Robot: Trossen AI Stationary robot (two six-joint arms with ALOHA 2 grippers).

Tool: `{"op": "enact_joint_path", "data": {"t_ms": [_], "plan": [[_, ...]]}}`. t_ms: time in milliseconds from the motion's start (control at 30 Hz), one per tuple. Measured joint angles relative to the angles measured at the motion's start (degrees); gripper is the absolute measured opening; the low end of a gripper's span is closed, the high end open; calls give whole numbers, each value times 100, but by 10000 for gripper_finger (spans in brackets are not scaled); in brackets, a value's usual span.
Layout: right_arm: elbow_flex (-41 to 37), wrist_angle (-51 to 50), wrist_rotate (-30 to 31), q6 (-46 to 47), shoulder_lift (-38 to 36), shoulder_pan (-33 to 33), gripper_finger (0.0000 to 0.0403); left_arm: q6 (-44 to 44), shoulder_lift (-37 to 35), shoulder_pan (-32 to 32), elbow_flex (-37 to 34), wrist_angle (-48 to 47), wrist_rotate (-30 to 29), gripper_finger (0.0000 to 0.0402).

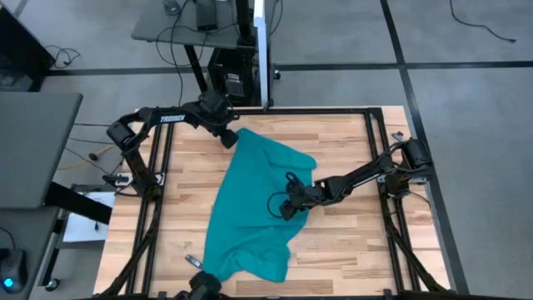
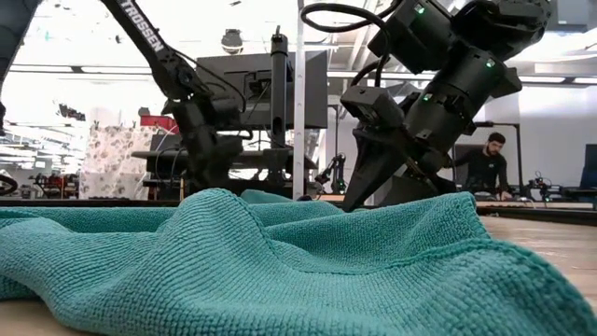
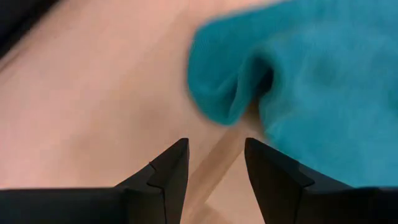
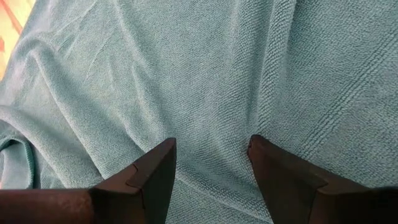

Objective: Roll towel
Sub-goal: Prepare the towel

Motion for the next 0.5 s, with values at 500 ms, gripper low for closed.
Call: {"op": "enact_joint_path", "data": {"t_ms": [500], "plan": [[0,18,2,70,4,-17,200,1943,188,-388,-242,1503,-606,140]]}}
